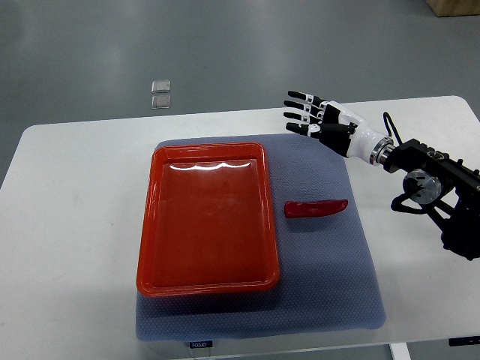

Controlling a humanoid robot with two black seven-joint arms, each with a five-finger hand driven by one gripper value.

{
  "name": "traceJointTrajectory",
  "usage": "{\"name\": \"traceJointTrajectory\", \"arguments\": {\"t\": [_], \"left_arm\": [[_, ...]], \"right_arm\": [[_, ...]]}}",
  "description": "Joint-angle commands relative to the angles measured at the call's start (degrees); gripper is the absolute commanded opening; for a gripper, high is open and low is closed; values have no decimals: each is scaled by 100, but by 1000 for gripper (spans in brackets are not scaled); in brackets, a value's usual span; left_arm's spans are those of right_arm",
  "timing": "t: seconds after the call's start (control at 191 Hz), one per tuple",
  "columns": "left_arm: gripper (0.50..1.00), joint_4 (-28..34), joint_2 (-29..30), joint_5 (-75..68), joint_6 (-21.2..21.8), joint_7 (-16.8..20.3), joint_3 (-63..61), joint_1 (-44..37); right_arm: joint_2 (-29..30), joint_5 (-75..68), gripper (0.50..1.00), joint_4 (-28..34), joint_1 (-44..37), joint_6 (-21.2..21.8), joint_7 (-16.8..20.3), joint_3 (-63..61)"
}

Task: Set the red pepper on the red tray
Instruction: 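Move the right hand down toward the red pepper beside the tray, then close the right hand fingers around the red pepper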

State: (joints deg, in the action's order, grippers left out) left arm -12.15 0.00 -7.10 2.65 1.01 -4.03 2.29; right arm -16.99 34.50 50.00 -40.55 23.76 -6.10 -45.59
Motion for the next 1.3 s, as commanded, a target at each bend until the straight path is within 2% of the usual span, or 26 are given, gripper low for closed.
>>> {"name": "traceJointTrajectory", "arguments": {"t": [0.0, 0.142, 0.288, 0.367, 0.577, 0.802, 1.064, 1.295], "left_arm": [[1000, 3, 0, -2, -1, -13, -1, 0], [1000, -6, 0, -2, -1, -13, -1, 0], [1000, -41, 0, -2, -10, -22, -1, 0], [1000, -50, 0, -2, -10, -31, -10, 0], [1000, -50, 0, -2, -10, -31, -10, 0], [1000, -50, 0, -2, -10, -31, -10, 0], [1000, -50, 0, -2, -10, -31, -1, 0], [1000, -41, 0, -2, -10, -31, 8, -9]], "right_arm": [[-578, 769, 913, 476, -419, 155, 74, 815], [-1509, 962, 913, 1109, -1421, 138, 135, 2458], [-2186, 1094, 913, 2040, -2317, 76, 732, 3574], [-2388, 1243, 911, 2339, -2642, -64, 926, 4004], [-2336, 1252, 911, 2699, -2854, -600, 1410, 4497], [-2142, 1279, 907, 2691, -2757, -1128, 1418, 4761], [-2002, 1516, 903, 2699, -2309, -1479, 1418, 4778], [-1931, 1736, 830, 2699, -2115, -1831, 1418, 4805]]}}
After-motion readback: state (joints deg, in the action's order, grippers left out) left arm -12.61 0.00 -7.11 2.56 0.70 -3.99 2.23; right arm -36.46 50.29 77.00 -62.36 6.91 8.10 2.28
